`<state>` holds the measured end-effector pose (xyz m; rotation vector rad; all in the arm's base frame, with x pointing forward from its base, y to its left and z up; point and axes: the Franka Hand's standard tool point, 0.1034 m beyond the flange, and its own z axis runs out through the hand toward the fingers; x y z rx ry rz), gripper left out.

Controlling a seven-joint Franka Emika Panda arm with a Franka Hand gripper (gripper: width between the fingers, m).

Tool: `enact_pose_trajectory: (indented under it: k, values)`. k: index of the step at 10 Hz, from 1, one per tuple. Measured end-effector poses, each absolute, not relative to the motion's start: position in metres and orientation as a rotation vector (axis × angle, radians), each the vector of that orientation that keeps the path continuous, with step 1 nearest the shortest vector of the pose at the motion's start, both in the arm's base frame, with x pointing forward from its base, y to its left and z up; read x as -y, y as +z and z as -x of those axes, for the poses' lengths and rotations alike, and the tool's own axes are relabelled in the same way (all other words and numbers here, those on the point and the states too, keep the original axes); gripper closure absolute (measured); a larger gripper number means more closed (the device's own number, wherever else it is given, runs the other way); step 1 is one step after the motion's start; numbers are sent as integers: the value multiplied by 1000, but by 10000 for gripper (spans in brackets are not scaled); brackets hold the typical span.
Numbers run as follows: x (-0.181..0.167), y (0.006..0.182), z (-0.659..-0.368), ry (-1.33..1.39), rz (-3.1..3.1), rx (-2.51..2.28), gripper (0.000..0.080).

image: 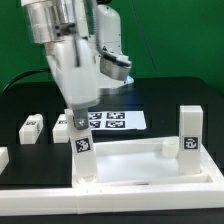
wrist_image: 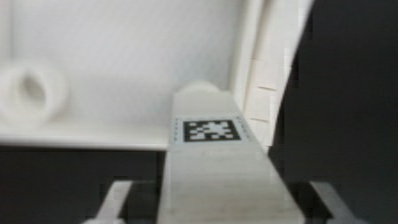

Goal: Assemble desk

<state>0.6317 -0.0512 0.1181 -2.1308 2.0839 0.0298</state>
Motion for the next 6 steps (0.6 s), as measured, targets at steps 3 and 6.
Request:
enact_pose_trajectory:
  k: [3, 6]
  values:
    - [50, 118, -632, 39, 2063, -2151, 511]
    - [40, 119, -635, -25, 2316, -1901, 260]
